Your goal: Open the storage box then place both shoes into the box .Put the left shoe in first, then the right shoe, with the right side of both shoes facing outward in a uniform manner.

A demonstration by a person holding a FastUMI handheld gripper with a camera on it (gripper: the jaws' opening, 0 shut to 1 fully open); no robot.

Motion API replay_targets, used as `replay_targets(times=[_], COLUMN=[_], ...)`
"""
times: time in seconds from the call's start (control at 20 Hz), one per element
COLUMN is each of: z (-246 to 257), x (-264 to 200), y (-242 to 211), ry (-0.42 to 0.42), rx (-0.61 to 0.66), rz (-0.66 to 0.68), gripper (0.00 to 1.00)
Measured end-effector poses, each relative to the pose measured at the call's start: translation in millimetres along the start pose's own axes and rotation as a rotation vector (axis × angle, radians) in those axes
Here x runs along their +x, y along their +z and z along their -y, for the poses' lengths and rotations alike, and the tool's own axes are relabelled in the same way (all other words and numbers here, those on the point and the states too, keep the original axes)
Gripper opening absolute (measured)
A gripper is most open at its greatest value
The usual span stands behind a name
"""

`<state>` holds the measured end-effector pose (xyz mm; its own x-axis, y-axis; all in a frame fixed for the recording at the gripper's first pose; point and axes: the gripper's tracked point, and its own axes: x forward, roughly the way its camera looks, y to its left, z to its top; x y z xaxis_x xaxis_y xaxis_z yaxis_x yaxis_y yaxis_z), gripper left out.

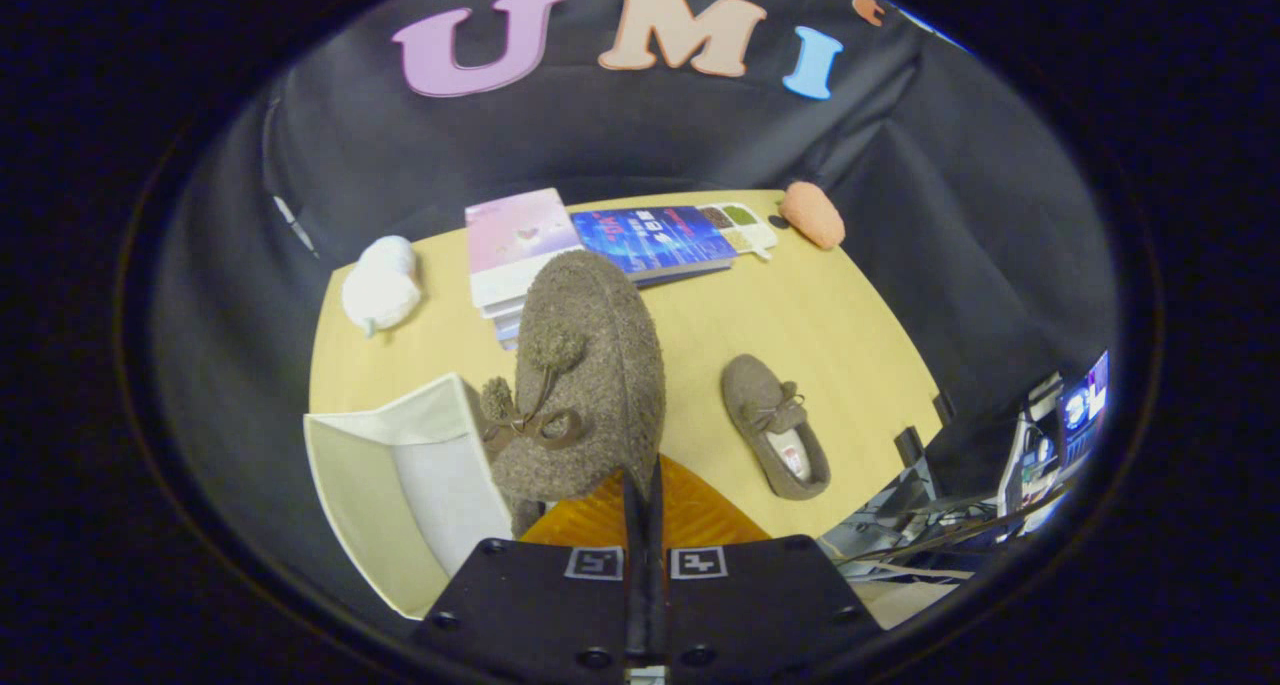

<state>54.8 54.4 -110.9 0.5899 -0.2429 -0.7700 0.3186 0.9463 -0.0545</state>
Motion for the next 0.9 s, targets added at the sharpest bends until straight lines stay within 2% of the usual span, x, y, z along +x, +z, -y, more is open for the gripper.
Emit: replay_targets(times=[0.2,0.3,0.6,0.9], z=[-83.3,-107.8,-142.2,-167.8], x=[-18.7,-16.2,24.0,70.1], y=[-24.1,-48.3,-113.5,-147.2], ry=[0.179,0.223,0.239,0.265], rx=[-0.017,-0.050,-0.167,-0.269], rz=[-0.027,-0.066,-0.186,-0.288], gripper=[0.03,0.03,0.04,0.04])
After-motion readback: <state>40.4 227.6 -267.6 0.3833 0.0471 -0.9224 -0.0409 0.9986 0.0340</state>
